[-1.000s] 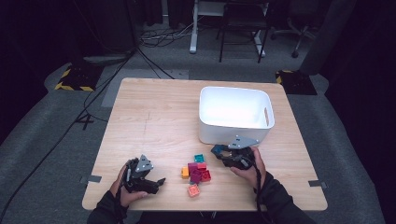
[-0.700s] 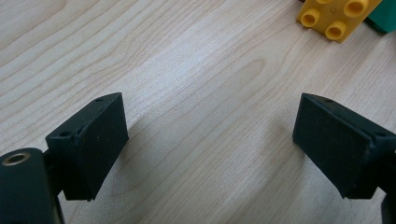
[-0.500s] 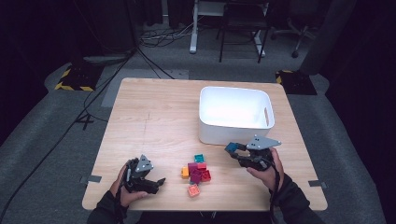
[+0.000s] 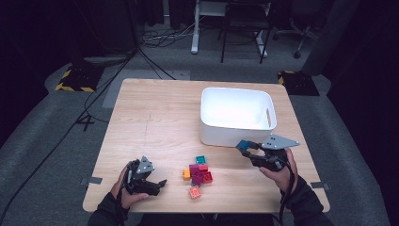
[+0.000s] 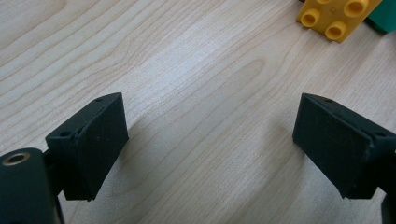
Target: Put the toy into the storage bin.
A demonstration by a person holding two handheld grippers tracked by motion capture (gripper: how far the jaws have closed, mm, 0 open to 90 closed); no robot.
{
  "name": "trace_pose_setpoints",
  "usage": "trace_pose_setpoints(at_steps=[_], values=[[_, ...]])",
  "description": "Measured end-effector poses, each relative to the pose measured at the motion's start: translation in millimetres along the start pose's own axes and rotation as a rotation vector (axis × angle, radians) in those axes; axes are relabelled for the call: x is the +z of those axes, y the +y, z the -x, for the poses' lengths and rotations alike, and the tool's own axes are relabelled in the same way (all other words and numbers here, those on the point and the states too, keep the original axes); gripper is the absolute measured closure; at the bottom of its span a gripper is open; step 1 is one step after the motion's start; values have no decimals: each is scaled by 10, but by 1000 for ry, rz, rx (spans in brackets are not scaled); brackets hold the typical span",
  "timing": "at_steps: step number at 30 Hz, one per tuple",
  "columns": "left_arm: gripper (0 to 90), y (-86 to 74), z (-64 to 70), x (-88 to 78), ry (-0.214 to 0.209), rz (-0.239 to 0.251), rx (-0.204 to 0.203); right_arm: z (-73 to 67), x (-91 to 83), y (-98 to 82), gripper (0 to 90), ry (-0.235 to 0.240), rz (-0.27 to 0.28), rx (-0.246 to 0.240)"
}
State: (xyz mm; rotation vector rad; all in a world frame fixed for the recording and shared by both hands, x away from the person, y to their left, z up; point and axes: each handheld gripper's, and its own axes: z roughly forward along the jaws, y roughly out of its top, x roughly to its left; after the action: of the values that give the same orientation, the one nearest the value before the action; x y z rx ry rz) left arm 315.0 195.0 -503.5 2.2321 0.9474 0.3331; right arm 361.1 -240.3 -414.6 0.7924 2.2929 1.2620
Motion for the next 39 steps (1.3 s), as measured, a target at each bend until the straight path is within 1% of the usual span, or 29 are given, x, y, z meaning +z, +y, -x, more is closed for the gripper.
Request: trace_pose_setpoints(at_steps=[3, 6, 9, 12, 14, 15, 18, 22, 23, 25, 26, 27, 28, 31, 32, 33, 34, 39], values=[[105, 0, -1, -1, 0, -2, 2, 29, -72, 32, 592, -2, 15, 2], [105, 0, -1, 0, 0, 0, 2, 49, -151, 81, 593, -15, 30, 2], [105, 0, 0, 0, 0, 0, 0, 71, -224, 146, 593, -27, 37, -2], [105, 0, 0, 0, 0, 0, 0, 101, -299, 217, 593, -33, 56, -5], [105, 0, 0, 0, 0, 0, 0, 113, -333, 253, 593, -38, 63, 0], [105, 0, 0, 0, 0, 0, 0, 124, -351, 274, 593, -41, 68, -8], [105, 0, 0, 0, 0, 0, 0, 148, -393, 337, 593, -52, 80, -8], [105, 0, 0, 0, 0, 0, 0, 176, -425, 401, 593, -64, 93, -2], [105, 0, 0, 0, 0, 0, 0, 190, -429, 423, 593, -68, 101, -8], [105, 0, -1, 0, 0, 0, 2, 207, -442, 452, 593, -79, 98, -6], [105, 0, 0, 0, 0, 0, 0, 215, -442, 469, 593, -77, 107, -2], [105, 0, 0, 0, 0, 0, 0, 225, -443, 487, 593, -84, 112, -10], [105, 0, -1, 0, 0, 0, 2, 226, -444, 507, 593, -86, 109, -1], [105, 0, 0, 0, 0, 0, 0, 253, -432, 550, 593, -94, 109, -2], [105, 0, 0, 0, 0, 0, 0, 267, -426, 560, 593, -97, 112, -9], [105, 0, 0, 0, 0, 0, 0, 276, -419, 578, 593, -105, 108, -4], [105, 0, 0, 0, 0, 0, 0, 292, -411, 586, 593, -106, 112, -12], [105, 0, 0, 0, 0, 0, 0, 356, -369, 634, 593, -116, 110, 8]])
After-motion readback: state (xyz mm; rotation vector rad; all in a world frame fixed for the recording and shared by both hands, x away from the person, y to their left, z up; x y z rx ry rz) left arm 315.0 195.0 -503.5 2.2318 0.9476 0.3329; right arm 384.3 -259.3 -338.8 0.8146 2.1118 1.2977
